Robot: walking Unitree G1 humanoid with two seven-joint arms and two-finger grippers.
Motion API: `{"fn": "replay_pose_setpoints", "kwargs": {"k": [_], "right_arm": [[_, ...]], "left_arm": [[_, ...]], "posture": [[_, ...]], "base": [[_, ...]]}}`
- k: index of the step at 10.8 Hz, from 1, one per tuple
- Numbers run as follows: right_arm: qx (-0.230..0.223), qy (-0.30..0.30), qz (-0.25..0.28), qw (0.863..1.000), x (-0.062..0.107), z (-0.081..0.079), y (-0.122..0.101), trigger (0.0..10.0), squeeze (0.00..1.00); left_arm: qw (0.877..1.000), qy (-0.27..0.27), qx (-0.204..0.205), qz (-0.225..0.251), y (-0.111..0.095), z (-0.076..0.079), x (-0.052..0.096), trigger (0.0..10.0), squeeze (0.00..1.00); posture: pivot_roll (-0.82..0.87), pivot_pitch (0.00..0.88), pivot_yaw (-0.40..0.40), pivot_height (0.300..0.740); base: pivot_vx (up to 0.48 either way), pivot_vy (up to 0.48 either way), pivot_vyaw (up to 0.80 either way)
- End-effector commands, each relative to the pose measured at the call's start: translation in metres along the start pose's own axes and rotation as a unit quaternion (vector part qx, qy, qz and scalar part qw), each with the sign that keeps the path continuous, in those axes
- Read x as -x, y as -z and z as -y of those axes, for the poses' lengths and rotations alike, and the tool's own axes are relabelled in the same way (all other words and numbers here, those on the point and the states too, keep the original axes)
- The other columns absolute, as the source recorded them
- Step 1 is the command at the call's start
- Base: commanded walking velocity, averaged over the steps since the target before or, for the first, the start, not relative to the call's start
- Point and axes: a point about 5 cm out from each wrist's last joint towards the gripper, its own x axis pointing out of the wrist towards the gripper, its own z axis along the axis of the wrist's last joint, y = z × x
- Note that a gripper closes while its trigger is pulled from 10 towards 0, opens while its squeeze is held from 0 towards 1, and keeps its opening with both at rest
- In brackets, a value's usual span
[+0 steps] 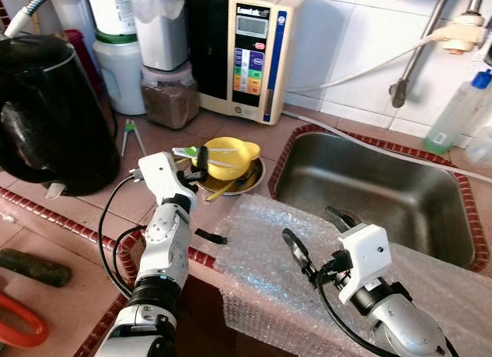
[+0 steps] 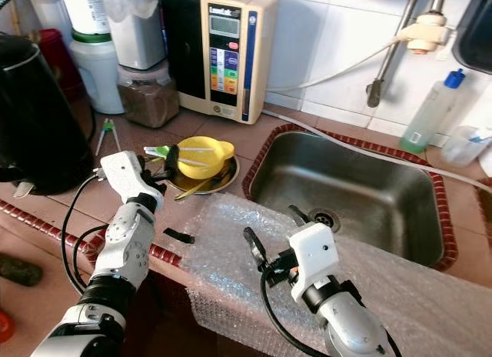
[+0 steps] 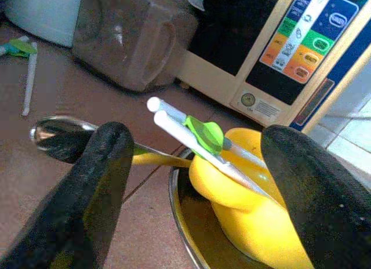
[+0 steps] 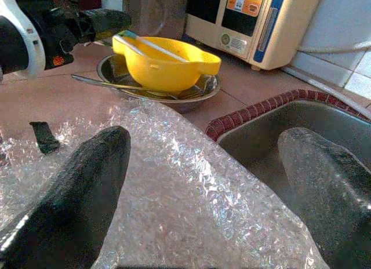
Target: Kitchen organization
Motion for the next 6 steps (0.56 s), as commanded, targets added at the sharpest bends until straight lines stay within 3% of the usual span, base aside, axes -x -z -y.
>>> {"fn": "replay_pose_setpoints", "kwargs": {"k": [1, 3, 6], "right_arm": [[0.003, 0.001, 0.001, 1.000, -0.0001, 0.0005, -0.0015, 10.0, 0.00], [0.006, -0.001, 0.003, 1.000, -0.0021, 0.0003, -0.0021, 10.0, 0.00], [0.003, -0.002, 0.004, 1.000, -0.0027, -0.0008, -0.0020, 10.0, 0.00]], "left_arm": [[1.000, -0.001, 0.009, 0.001, -0.0028, 0.0017, -0.0038, 0.0, 0.00], [0.999, -0.019, 0.038, -0.004, -0.0002, 0.0003, -0.0049, 0.0, 0.00], [0.999, -0.013, 0.043, 0.003, -0.0027, 0.0029, -0.0073, 0.0, 0.00]], "posture": [[-0.02, 0.000, -0.027, 0.740], [-0.02, 0.000, -0.026, 0.740], [-0.01, 0.000, -0.022, 0.740]], "base": [[0.000, 0.000, 0.00], [0.000, 0.000, 0.00], [0.000, 0.000, 0.00]]}}
